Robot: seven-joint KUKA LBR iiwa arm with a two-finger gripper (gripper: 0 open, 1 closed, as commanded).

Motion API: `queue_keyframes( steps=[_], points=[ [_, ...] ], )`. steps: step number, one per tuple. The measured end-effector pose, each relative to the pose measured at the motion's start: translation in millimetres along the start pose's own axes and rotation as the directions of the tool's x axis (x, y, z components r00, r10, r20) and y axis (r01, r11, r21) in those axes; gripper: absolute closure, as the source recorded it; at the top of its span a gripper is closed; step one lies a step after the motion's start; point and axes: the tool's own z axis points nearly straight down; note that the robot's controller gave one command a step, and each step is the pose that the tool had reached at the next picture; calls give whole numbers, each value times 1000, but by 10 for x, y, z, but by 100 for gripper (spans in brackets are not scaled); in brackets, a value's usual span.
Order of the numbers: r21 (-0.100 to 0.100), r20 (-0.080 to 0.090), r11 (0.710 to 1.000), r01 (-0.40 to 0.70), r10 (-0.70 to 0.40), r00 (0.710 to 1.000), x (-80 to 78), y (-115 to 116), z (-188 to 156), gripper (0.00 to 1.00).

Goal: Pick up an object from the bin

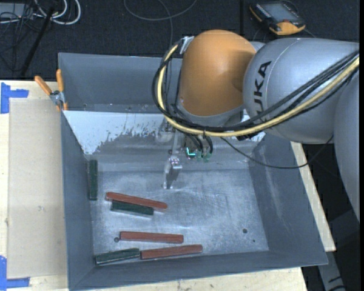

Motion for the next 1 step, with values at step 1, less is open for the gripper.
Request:
queue_keyframes(
  steps=[1],
  points=[
    [-1,8,1000,-2,2,1000,-16,-6,-48,0]
  ],
)
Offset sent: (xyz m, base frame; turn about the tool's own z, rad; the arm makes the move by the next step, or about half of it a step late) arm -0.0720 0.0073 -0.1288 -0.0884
